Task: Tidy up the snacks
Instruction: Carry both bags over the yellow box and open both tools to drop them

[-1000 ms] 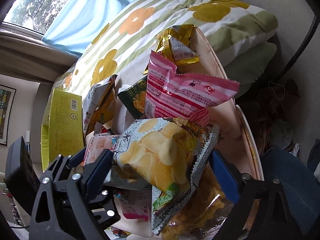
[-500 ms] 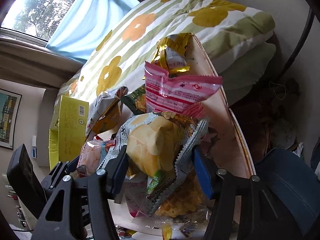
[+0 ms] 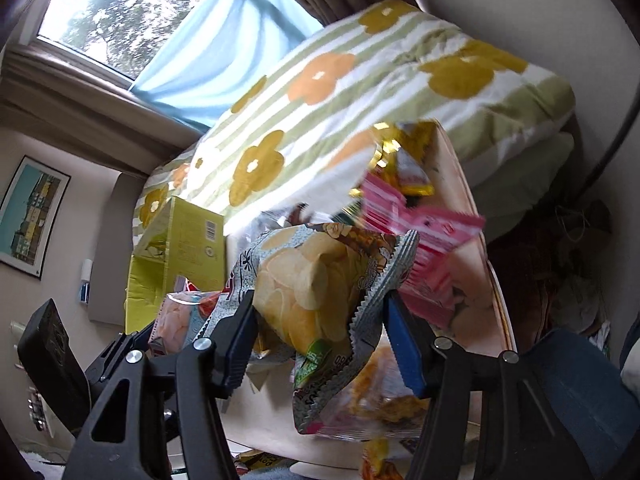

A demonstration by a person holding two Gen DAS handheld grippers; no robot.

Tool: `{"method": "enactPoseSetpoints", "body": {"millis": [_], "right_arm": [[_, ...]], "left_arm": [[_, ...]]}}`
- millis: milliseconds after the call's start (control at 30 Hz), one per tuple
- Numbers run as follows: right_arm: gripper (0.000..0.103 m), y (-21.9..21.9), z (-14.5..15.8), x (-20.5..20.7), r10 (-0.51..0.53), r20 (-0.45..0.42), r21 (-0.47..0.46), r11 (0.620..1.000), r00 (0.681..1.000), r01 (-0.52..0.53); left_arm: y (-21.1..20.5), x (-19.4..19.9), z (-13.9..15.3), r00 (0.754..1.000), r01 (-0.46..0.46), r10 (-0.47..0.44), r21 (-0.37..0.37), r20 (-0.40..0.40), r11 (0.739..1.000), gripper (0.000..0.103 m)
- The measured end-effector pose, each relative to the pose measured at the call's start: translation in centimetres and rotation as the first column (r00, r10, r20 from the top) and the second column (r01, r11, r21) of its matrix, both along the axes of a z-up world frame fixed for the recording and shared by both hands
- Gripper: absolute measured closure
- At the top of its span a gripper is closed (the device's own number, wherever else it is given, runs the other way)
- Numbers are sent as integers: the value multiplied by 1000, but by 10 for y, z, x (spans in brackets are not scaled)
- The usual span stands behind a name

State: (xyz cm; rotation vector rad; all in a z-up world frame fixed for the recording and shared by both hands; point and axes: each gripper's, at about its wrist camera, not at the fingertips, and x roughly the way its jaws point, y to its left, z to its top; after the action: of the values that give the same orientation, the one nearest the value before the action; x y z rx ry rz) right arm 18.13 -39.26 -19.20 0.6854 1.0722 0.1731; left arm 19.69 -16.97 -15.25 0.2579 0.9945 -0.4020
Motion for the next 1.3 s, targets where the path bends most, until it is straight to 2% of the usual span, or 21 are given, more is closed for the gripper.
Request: {"method": "enactPoseSetpoints", "body": {"millis": [300, 467, 633, 900, 1033, 1167, 1233, 1267, 1300], "right_arm": [[46, 51, 51, 29, 62, 131, -73, 996, 989, -53], [46, 106, 76, 51, 116, 187, -120, 988, 975, -95], [46, 172, 85, 73, 188, 216, -150, 976, 958, -157], [46, 275, 72, 109, 269, 208, -163, 957, 940, -238], [46, 318, 63, 122, 290, 196, -196, 948, 937, -253], [46, 349, 50, 133, 307, 168, -233, 936, 937, -265], [46, 358, 43, 135, 324, 150, -262, 924, 934, -278], [46, 364, 35, 137, 342, 126, -299, 908, 931, -293], [46, 364, 35, 137, 342, 126, -299, 908, 931, -293]], "left_arm": [[78, 32, 53, 987, -74, 83, -71, 136, 995, 32], [138, 53, 78, 972, -117, 131, -81, 194, 990, 32], [203, 75, 87, 961, -173, 187, -83, 202, 981, 32], [305, 112, 72, 950, -247, 256, -72, 176, 966, 32], [345, 138, 50, 952, -270, 276, -63, 130, 961, 32], [366, 166, 22, 956, -282, 286, -62, 69, 957, 32], [372, 177, 11, 960, -275, 279, -85, 36, 958, 30], [371, 180, 7, 961, -273, 277, -98, 27, 957, 23], [370, 183, 5, 961, -272, 277, -114, 26, 955, 18]]}}
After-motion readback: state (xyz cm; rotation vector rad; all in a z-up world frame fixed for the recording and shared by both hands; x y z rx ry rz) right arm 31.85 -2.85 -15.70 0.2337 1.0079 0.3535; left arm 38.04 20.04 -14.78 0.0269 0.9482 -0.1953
